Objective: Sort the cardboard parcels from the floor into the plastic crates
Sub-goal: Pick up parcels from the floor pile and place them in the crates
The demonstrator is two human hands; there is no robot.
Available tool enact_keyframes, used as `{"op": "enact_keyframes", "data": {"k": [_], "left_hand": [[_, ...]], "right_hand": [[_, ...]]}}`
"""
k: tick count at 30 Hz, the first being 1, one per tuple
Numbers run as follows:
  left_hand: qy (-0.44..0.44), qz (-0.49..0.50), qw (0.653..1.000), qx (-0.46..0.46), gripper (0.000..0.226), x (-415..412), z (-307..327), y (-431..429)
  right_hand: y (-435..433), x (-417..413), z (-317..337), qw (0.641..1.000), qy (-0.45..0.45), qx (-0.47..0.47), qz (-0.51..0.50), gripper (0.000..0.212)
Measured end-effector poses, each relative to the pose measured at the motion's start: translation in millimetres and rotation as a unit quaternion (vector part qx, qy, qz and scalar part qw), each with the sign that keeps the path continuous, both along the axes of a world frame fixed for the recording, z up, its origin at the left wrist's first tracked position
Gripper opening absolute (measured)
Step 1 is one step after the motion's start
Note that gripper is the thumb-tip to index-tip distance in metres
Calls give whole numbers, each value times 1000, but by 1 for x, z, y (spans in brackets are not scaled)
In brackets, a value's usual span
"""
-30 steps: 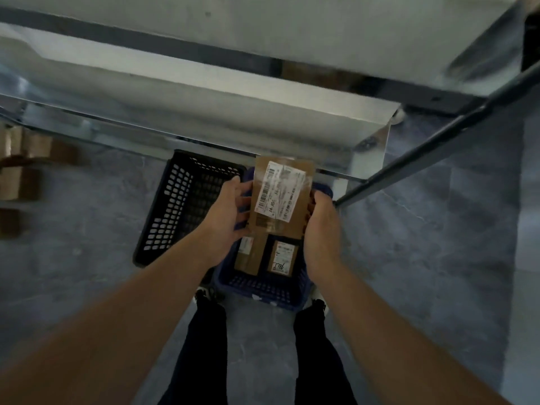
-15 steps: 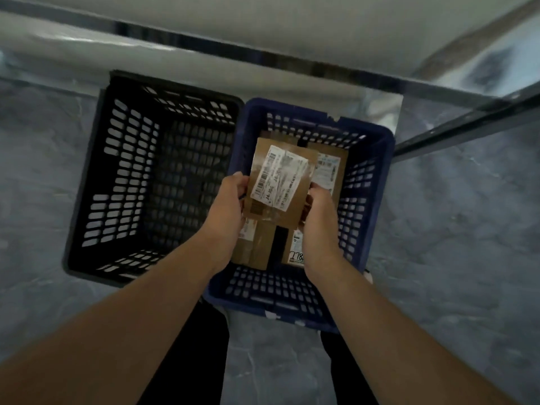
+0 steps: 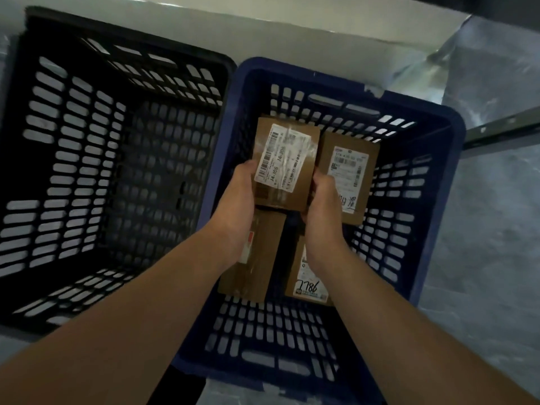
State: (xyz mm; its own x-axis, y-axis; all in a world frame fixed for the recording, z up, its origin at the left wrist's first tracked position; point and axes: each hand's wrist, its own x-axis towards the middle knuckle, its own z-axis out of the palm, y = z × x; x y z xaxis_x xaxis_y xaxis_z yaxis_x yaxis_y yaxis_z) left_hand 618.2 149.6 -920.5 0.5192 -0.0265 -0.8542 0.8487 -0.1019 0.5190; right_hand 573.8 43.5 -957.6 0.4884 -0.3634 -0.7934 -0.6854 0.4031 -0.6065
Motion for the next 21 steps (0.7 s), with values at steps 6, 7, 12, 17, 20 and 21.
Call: {"op": "enact_keyframes", "data": {"k": [6,7,12,17,20,21], "left_hand": [[-4,27,1000,-3,44,19,-15,-5],[-1,27,1000,0,41,18,-15,-5],[26,43,999,4,39,5,20,-1],[14,-3,1000,16,23,-3,84,10],[-12,-47,999,24,30,-3,143,14],[-25,-58,998,21,31,-3,165,17]], "right_hand": [[-2,14,-9,1000,1,-13,9,63],[-2,13,-8,1000,5,-17,8,71],[1,0,21,999,6,-41,3,83],[13,-2,95,998,-8,-54,14,47],[30,2,156,998,-25,-54,10,53],[36,3,178,998,-40,-54,9,52]]}}
